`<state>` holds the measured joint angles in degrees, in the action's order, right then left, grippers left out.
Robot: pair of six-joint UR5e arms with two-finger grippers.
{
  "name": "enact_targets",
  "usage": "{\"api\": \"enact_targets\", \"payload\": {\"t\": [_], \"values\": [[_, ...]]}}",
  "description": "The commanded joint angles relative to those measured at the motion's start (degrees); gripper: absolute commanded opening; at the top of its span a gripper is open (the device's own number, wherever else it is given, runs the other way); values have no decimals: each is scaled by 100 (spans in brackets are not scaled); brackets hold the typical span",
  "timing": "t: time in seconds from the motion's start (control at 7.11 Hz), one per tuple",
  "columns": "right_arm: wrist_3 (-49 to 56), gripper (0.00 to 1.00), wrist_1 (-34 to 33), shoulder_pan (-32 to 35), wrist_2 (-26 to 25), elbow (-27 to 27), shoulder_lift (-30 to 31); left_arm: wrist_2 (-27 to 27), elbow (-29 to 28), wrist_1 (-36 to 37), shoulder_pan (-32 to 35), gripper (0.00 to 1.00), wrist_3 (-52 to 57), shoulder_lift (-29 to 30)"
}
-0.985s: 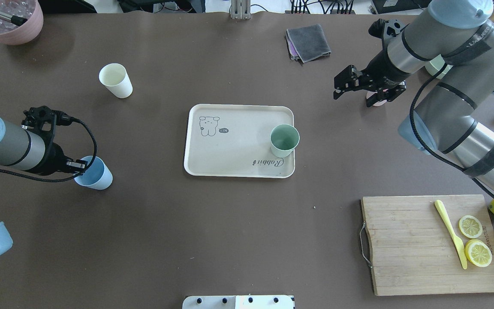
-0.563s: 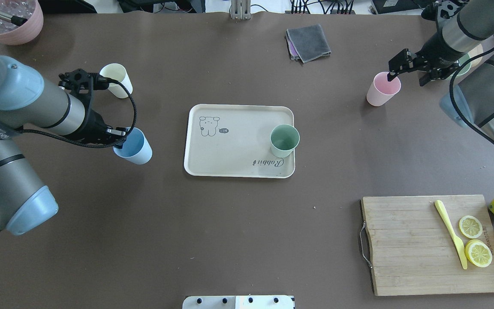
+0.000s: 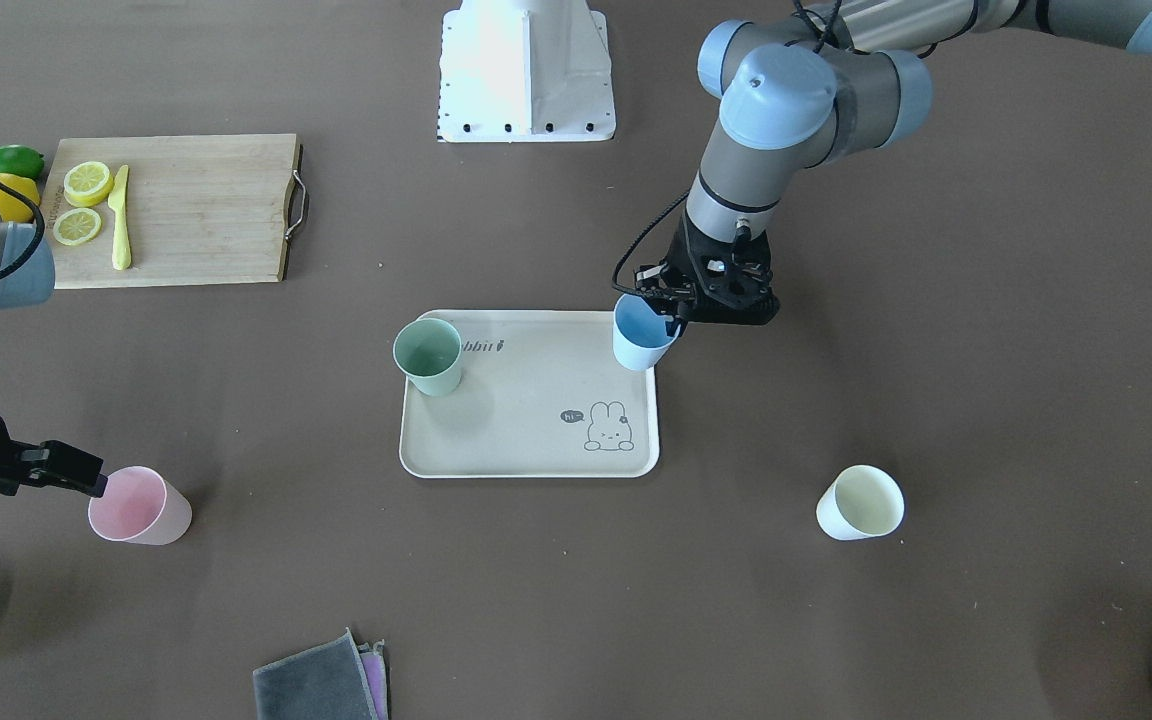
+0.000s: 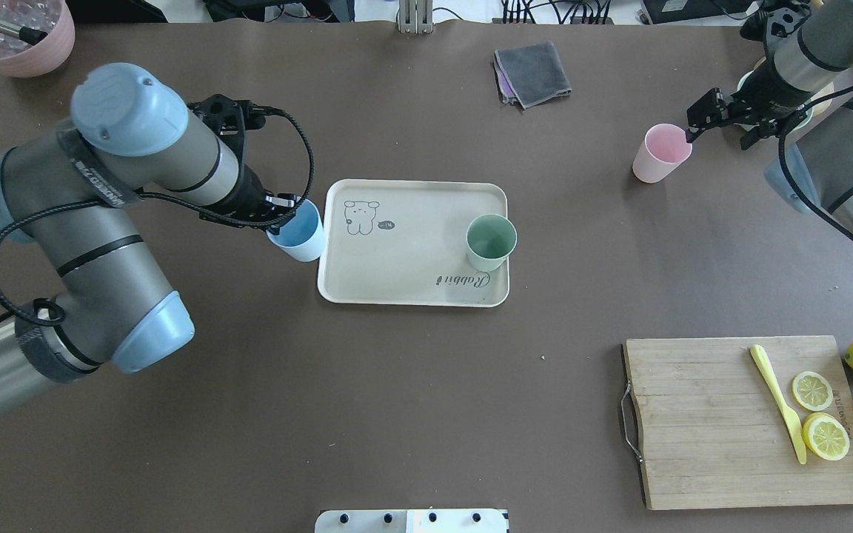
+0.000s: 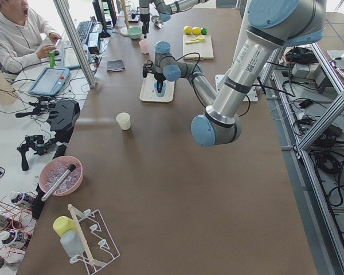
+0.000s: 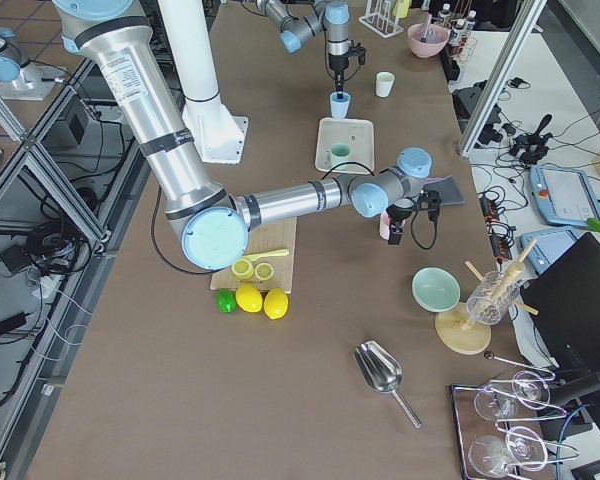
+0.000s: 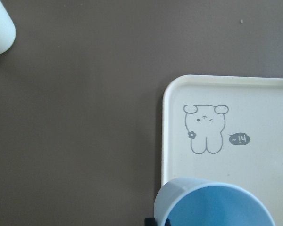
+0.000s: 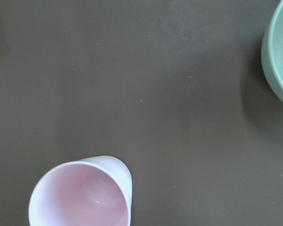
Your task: Place all cups on tray
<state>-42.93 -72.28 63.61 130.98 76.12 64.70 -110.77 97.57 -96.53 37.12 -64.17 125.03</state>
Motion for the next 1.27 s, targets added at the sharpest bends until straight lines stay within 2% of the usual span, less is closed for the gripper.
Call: {"api": "enact_targets", "payload": {"t": [0.0, 0.14, 0.28, 0.42, 0.56, 0.7, 0.84, 0.99, 1.13], "values": [[-31, 98, 3, -121, -20, -193, -149, 82, -298, -85, -231, 0, -226, 327], [-22, 98, 12, -147, -38, -342, -220, 343, -657, -94, -362, 0, -297, 633], [-31, 91, 12, -182, -186, -352, -229, 580, -678, -286, -546, 0, -333, 627], [-40, 59, 4, -182, -179, -361, -229, 583, -643, -305, -548, 82, -359, 619], [-40, 30, 3, -226, -170, -361, -247, 591, -573, -279, -522, 98, -324, 593], [-83, 24, 3, -287, -161, -344, -247, 539, -207, -148, -243, 98, -263, 349], [-197, 0, 3, -323, -135, -300, -247, 156, 284, 105, 264, 98, 547, -63], [-198, 0, 3, -323, -82, -274, -247, -283, 410, 221, 957, 98, 1390, -398], [-233, 0, 3, -332, -73, -265, -299, -427, 264, 170, 1416, 98, 1834, -653]]}}
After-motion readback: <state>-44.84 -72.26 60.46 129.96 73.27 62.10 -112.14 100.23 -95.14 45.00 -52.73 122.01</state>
